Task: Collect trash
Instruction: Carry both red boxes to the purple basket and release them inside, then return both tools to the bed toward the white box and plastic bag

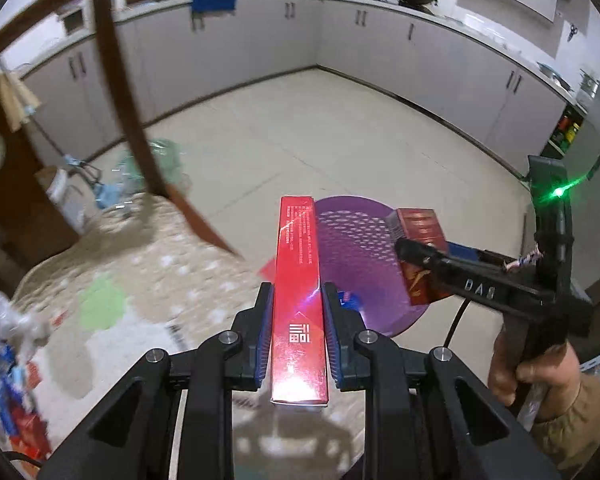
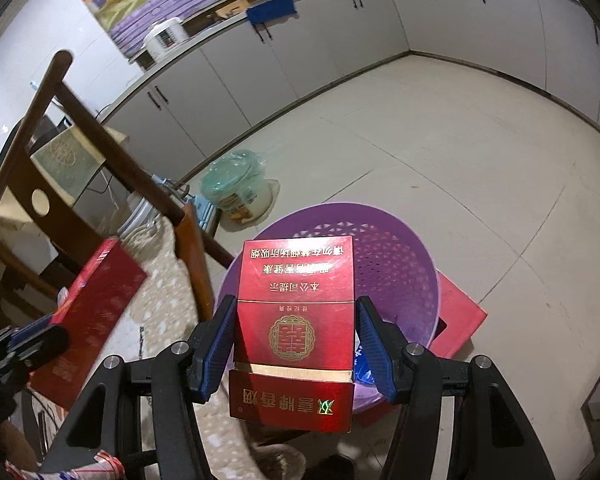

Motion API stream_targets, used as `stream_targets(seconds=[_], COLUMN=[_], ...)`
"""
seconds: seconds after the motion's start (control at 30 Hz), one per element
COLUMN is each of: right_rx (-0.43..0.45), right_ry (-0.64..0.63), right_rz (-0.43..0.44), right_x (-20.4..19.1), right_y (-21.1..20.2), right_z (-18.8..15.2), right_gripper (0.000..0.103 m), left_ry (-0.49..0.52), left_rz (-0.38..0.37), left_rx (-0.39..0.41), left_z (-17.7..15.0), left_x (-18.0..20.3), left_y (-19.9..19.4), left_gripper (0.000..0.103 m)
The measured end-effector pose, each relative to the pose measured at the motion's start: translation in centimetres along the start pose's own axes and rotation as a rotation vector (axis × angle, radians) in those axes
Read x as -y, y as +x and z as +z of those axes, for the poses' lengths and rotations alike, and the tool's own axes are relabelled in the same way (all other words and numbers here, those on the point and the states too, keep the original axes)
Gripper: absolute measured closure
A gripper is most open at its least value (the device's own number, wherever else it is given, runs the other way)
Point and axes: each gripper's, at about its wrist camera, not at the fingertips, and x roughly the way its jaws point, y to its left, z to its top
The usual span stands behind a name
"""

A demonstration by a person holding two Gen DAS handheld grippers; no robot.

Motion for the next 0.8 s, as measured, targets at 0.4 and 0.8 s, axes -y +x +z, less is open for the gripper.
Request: stream_targets(seconds=[0.4,0.8], right_rx=[0.013,0.011], right_ry=[0.058,0.036], right_rz=[0.023,0.017], right_x=[2.0,0.0], right_y=[0.5,-0.2], right_z=[0.6,-0.3], right_gripper=[0.035,0.030], left_ry=[0.021,-0.037], left_rz=[-0.039,0.037], left_rx=[-0.010,0.005], left_z=[0.7,-3.1], left_x=[1.8,-0.8], left_y=[3.0,0.0], left_gripper=[0.051,0.034])
